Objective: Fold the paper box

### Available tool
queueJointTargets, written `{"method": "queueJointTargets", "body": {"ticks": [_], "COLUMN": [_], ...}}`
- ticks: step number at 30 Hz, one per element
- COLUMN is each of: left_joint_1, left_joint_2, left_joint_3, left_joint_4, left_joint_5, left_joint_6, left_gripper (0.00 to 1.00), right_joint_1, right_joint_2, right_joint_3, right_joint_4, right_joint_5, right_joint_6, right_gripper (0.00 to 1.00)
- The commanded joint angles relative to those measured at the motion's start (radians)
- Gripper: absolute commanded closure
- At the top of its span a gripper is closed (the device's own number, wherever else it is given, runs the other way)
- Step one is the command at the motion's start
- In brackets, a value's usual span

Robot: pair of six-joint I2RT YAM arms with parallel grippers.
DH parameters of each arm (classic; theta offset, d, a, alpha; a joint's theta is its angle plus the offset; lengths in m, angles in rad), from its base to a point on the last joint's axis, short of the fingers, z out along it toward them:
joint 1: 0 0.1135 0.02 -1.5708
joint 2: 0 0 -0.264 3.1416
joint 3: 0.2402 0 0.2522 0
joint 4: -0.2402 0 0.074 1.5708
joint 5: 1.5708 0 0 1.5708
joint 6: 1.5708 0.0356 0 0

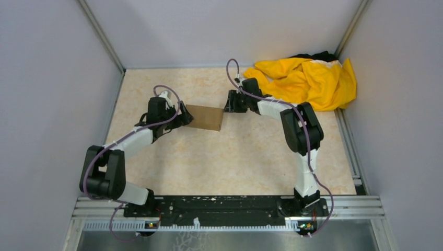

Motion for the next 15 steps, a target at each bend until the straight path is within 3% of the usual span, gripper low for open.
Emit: {"method": "queueJointTargets", "body": {"ticks": [1, 7, 11, 15], "left_joint_1": [0.034, 0.074, 0.078, 0.078], "left_joint_2": [0.03, 0.064, -0.004, -0.076], "left_joint_3": [0.069, 0.127, 0.094, 0.08], "left_joint_4": [0.049, 0.07, 0.088, 0.083], "left_joint_5": [-0.041, -0.011, -0.002, 0.005], "left_joint_6": [0.019, 0.023, 0.022, 0.033], "left_gripper": [0.01, 0.02, 0.05, 0.02], "right_joint_1": [-0.01, -0.01, -0.011, -0.012], "right_joint_2": [0.041, 0.033, -0.118, -0.317], "right_joint_3": [0.117, 0.135, 0.007, -0.124], "right_joint_4": [0.04, 0.05, 0.05, 0.051], "right_joint_5": [-0.062, -0.05, 0.026, 0.081], "right_joint_6": [-0.022, -0.031, -0.075, -0.127], "right_gripper": [0.52, 0.52, 0.51, 0.44]}}
